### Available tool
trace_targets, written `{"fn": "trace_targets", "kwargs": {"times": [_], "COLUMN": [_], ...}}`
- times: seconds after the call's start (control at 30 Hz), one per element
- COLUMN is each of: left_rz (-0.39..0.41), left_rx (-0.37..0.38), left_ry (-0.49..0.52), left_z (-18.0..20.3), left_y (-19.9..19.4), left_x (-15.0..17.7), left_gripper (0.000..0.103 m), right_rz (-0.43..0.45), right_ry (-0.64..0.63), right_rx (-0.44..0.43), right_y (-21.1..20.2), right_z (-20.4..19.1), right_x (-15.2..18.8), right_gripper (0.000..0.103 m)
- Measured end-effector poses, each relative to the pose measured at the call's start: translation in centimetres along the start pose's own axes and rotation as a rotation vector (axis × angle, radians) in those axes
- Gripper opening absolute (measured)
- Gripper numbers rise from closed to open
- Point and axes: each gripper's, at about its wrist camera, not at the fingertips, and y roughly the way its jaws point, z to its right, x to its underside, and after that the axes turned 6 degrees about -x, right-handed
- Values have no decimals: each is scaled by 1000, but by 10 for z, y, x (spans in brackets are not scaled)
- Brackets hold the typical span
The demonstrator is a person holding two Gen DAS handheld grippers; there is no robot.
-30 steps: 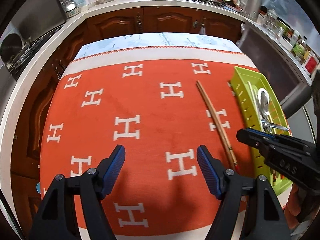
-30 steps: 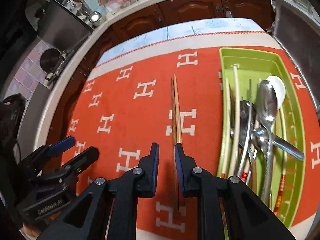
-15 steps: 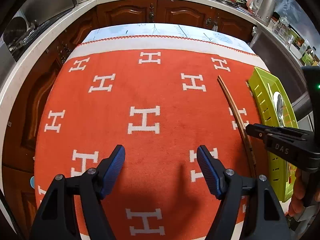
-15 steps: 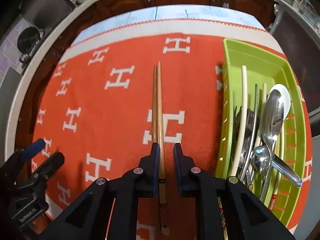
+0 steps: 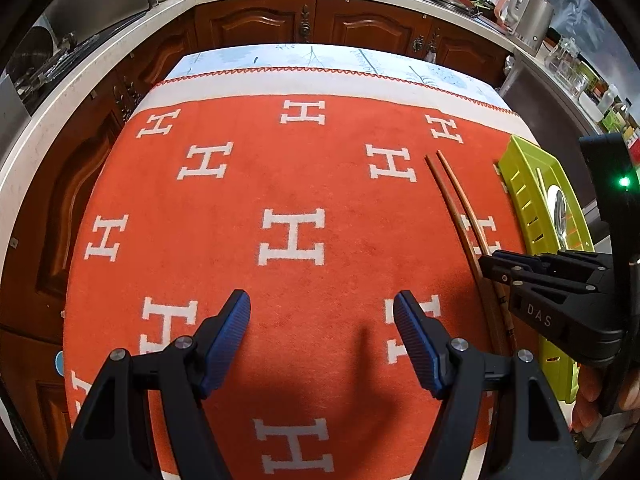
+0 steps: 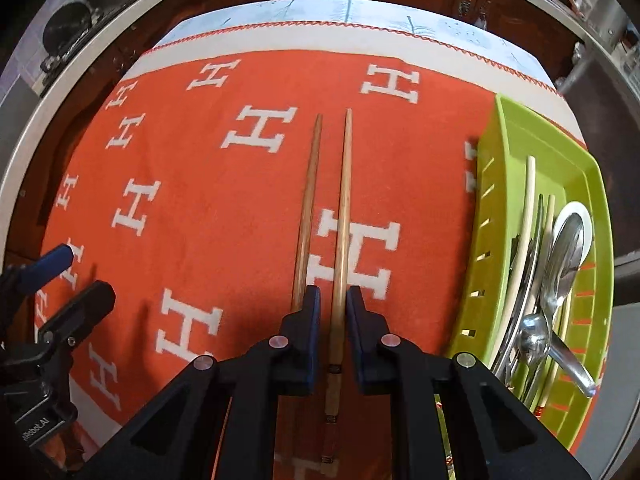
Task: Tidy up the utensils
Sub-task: 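Grasp a wooden chopstick with the right tool while the left tool grasps the other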
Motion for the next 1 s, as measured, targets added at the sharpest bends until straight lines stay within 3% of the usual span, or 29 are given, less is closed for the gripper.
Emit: {"fn": "trace_targets", "kwargs": {"times": [0.13, 0.37, 0.63, 1.0], "left_rz": [0, -15, -28, -44], "left_rx": [7, 27, 52, 87], "left_ry": [-7, -13, -15, -1], "left_z": [-4, -5, -2, 15], "left_y": [0, 6, 7, 4], "left_x": [1, 2, 1, -5], "left_gripper": [72, 72, 72, 72], "right_rz": [2, 10, 42, 136], "right_ry": [-2, 43, 55, 107], "right_rx": [-27, -168, -205, -284], "right_y": [1, -2, -6, -52], "right_z": [-1, 6, 0, 16], "right_x": [0, 3, 7, 20], "right_gripper": [8, 7, 7, 7]}}
